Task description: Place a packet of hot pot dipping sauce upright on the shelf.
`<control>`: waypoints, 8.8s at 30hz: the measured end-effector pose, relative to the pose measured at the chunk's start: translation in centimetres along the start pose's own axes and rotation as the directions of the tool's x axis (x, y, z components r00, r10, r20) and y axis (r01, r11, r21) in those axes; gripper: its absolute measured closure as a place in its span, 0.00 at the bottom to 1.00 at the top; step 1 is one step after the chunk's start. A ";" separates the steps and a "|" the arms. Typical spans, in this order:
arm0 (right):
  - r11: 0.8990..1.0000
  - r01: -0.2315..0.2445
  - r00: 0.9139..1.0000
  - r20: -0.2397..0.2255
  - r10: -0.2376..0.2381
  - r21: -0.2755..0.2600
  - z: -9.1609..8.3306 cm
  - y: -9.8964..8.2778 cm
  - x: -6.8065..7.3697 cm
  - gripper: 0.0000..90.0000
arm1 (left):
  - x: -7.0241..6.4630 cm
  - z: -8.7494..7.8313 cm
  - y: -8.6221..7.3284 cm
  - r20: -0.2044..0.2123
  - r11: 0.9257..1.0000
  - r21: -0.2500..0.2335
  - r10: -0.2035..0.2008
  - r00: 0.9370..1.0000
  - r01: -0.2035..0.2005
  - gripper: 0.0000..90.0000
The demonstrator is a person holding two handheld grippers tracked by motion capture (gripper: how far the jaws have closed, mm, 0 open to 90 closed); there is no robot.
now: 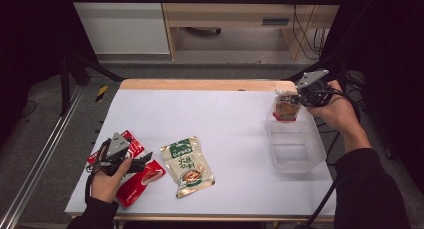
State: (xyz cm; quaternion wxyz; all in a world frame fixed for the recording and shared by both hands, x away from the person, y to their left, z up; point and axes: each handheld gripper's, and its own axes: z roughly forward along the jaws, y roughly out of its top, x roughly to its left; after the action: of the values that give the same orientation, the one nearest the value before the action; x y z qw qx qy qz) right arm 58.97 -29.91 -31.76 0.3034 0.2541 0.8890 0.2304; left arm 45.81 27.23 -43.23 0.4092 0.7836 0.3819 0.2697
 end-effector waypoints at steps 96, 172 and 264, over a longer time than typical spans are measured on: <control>0.937 -0.267 0.961 -0.131 0.242 -0.226 3.0 3.9 27.5 0.21 | -2.1 1.8 1.7 0.155 0.992 0.084 0.083 0.984 -0.097 0.14; 0.983 -0.144 0.962 -0.250 0.113 -0.111 1.7 4.9 25.8 0.24 | -5.3 -0.9 9.4 0.400 0.969 0.083 0.180 0.899 -0.231 1.00; 0.977 0.136 0.990 0.000 -0.138 -0.163 -5.8 10.6 14.0 1.00 | -4.1 1.3 1.3 0.165 0.994 0.084 0.053 0.985 -0.068 0.07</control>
State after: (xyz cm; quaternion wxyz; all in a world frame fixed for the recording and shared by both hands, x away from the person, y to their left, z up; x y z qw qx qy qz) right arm 48.82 -14.98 -27.57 0.3330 0.1653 0.8844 0.2821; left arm 44.91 22.85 -43.27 0.3950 0.8317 0.3350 0.1999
